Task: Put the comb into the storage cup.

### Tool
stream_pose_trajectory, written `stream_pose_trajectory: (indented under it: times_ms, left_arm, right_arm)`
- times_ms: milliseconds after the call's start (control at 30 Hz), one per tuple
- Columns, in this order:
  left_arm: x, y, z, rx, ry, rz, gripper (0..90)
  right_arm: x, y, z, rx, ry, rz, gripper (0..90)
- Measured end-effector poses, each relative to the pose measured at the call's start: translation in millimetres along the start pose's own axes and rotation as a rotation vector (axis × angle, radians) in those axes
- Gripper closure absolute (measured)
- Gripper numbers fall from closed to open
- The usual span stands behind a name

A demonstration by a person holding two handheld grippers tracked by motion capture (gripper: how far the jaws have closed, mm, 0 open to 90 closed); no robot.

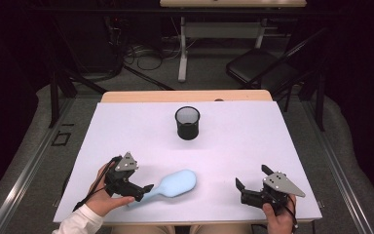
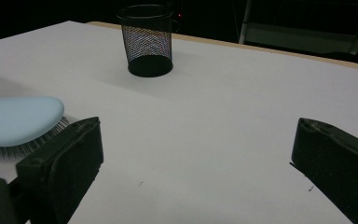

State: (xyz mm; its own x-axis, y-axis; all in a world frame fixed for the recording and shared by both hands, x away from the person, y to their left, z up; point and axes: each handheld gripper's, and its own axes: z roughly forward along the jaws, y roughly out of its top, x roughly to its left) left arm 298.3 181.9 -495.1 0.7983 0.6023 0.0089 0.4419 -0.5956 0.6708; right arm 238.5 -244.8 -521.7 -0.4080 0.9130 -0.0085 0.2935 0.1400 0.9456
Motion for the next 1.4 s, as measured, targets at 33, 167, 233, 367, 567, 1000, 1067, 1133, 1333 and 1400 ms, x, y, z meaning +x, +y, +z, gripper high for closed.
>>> stream_pose_trajectory:
  times_ms: [33,167,233,367,567,1000,1067,1133,1333,1400]
  left_arm:
    - [-0.3,0.4,0.4,0.005,-0.001,0.001,0.8]
    - [-0.8,1.7,1.2,0.025,0.000,0.009,0.8]
    - [-0.9,2.5,2.0,0.036,0.000,0.009,0.8]
    - [0.0,4.8,4.1,0.062,-0.006,0.012,0.9]
    - [0.0,7.8,6.3,0.086,-0.014,0.019,1.8]
    - [-3.5,14.0,11.2,0.146,-0.017,0.053,4.8]
    - [-4.4,14.8,12.1,0.160,-0.024,0.062,4.9]
    - [-5.6,15.6,13.2,0.172,-0.024,0.069,5.1]
    - [-8.5,17.4,16.2,0.218,-0.042,0.096,5.9]
    - [-9.4,17.6,17.5,0.226,-0.052,0.097,7.4]
  right_arm:
    - [0.0,0.0,0.0,0.000,0.000,0.000,1.7]
    - [0.0,-0.1,0.2,0.001,0.001,0.001,1.8]
    - [0.1,0.0,0.0,0.001,0.001,-0.001,1.8]
    - [0.2,0.0,-0.1,0.001,0.000,0.000,1.8]
    - [0.1,0.0,-0.1,0.001,0.001,-0.004,1.8]
    - [0.1,-0.1,-0.3,0.001,0.001,-0.005,2.2]
    - [0.2,-0.1,-0.2,0.001,0.001,-0.005,2.2]
    - [0.2,-0.1,0.0,0.002,0.002,-0.005,2.2]
    - [0.3,-0.1,-0.2,0.002,0.002,-0.009,2.3]
    - [0.3,-0.1,-0.1,0.002,0.001,-0.005,2.3]
